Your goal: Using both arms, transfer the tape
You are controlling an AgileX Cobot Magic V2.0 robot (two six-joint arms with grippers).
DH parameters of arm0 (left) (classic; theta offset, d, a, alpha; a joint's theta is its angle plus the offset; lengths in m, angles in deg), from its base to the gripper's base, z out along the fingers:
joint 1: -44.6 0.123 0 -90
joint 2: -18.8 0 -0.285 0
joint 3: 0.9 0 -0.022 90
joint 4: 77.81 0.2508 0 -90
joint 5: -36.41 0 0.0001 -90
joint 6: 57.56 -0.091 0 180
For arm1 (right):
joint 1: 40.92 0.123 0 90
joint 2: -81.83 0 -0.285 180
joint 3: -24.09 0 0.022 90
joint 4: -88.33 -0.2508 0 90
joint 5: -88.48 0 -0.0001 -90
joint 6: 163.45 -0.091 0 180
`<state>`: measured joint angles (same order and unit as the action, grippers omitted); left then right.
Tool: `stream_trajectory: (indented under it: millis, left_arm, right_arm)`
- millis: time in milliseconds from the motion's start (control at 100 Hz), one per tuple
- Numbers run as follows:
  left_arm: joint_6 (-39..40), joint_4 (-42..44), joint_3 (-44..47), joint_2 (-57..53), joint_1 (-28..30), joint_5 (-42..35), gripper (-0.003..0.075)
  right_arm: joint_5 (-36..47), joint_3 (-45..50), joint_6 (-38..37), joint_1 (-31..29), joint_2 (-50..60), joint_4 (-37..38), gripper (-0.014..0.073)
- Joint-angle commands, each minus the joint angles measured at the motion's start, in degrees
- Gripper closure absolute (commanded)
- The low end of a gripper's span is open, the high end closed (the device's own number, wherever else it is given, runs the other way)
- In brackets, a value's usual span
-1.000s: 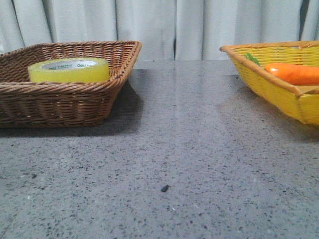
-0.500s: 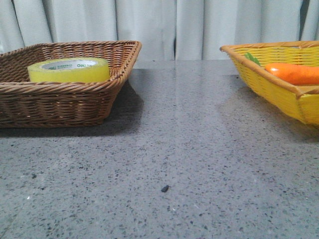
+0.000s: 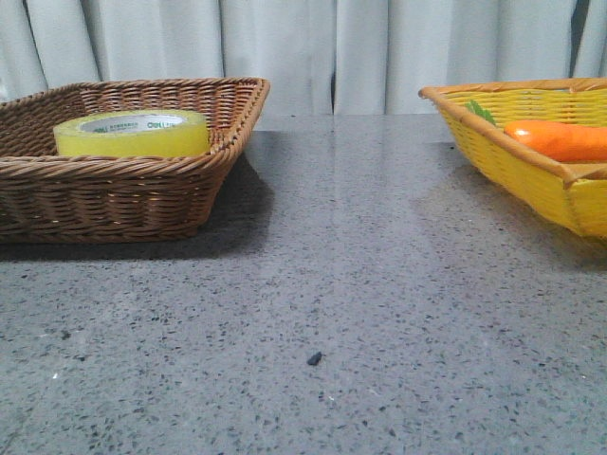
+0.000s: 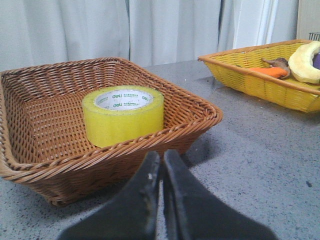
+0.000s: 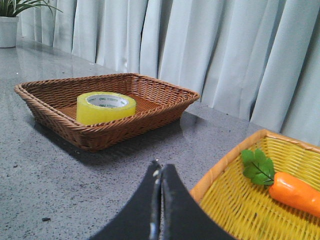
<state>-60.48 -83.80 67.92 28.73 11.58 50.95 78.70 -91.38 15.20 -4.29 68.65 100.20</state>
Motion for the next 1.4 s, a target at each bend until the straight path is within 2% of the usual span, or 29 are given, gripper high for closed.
stream_trajectory:
  millis: [0, 150, 270, 400, 550, 670, 1390]
  left_arm:
    - [2.4, 0.4, -0.6, 0.4, 1.3, -6.3, 0.0741]
    - [3.9, 3.9, 3.6, -2.1, 8.0, -11.8, 0.0741]
    - [3.9, 3.9, 7.3, -4.3, 15.0, -12.5, 0.0741]
    - [3.9, 3.9, 9.1, -4.1, 21.2, -9.1, 0.0741]
    - [3.9, 3.9, 9.0, -4.1, 25.0, -4.0, 0.0741]
    - [3.9, 3.9, 9.0, -4.1, 26.0, 1.2, 0.0741]
    - [3.9, 3.7, 9.1, -4.1, 26.0, 1.1, 0.0741]
  right_arm:
    - [4.5, -1.6, 0.3, -0.3, -0.6, 0.8, 0.0668]
    - [4.5, -1.6, 0.3, -0.3, -0.6, 0.8, 0.0668]
    - [4.5, -1.6, 0.3, -0.3, -0.6, 0.8, 0.0668]
    - [4.5, -1.6, 0.3, -0.3, -0.6, 0.8, 0.0668]
    - [4.5, -1.6, 0.3, -0.3, -0.7, 0.8, 0.0668]
    - [4.5, -1.6, 0.3, -0.3, -0.7, 0.8, 0.0668]
    - [4.5, -1.6, 0.3, -0.3, -0.7, 0.8, 0.0668]
